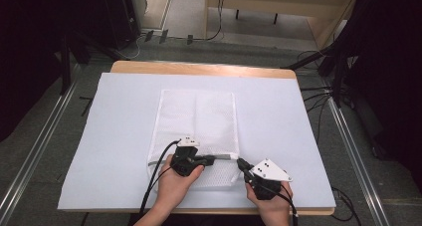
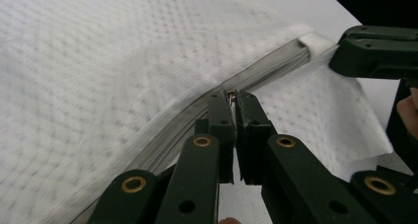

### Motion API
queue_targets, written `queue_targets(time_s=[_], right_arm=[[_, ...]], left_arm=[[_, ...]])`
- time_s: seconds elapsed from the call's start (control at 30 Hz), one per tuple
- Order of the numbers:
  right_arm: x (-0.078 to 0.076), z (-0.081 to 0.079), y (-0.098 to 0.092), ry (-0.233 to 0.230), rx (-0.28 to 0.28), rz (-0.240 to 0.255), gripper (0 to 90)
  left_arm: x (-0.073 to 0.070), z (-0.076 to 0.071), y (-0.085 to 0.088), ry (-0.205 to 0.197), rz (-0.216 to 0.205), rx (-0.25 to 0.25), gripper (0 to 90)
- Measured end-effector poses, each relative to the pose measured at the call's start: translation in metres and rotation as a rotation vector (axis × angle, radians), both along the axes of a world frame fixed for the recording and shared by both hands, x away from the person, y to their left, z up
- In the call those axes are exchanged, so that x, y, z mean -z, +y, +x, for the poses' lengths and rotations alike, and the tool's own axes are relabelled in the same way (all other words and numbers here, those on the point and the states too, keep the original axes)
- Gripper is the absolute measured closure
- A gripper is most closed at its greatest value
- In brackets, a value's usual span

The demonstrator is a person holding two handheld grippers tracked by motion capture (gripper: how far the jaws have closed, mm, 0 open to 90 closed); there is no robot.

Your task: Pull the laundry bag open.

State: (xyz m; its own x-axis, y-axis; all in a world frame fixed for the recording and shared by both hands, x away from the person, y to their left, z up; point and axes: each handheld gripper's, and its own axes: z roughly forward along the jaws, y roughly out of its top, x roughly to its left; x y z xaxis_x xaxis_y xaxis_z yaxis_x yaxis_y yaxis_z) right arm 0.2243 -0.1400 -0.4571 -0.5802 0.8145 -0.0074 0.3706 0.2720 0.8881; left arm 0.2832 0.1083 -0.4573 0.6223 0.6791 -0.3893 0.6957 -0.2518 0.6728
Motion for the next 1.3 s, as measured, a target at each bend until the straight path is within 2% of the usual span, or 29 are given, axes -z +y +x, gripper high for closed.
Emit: queue_targets(time_s=[0.53,0.7,0.77,0.83,0.87,0.9,0.97,1.07,1.3], right_arm=[[-0.003,-0.002,0.000,-0.004,-0.008,-0.004,90.0],[-0.002,-0.003,0.003,-0.012,-0.012,-0.033,90.0],[-0.003,-0.003,0.004,-0.013,-0.011,-0.036,90.0],[-0.004,-0.003,0.003,-0.019,-0.002,-0.042,90.0],[-0.004,-0.003,0.002,-0.022,0.010,-0.043,90.0],[-0.005,-0.002,0.000,-0.024,0.014,-0.039,90.0],[-0.005,-0.001,-0.005,-0.015,0.021,-0.022,90.0],[-0.006,-0.001,-0.007,-0.015,0.026,-0.020,90.0],[-0.008,-0.001,-0.011,-0.024,0.037,-0.017,90.0]], left_arm=[[0.008,-0.005,0.037,0.008,0.023,-0.037,87.3],[0.009,-0.005,0.050,0.014,0.017,-0.049,87.3],[0.008,-0.006,0.053,0.008,0.031,-0.059,87.3],[0.009,-0.006,0.060,0.002,0.052,-0.081,87.4],[0.009,-0.006,0.060,0.002,0.052,-0.081,87.4],[0.011,-0.005,0.070,0.012,0.039,-0.103,87.4],[0.011,-0.005,0.075,0.014,0.039,-0.113,87.3],[0.009,-0.006,0.090,0.011,0.042,-0.141,87.3],[0.007,-0.009,0.112,0.005,0.050,-0.189,87.4]])
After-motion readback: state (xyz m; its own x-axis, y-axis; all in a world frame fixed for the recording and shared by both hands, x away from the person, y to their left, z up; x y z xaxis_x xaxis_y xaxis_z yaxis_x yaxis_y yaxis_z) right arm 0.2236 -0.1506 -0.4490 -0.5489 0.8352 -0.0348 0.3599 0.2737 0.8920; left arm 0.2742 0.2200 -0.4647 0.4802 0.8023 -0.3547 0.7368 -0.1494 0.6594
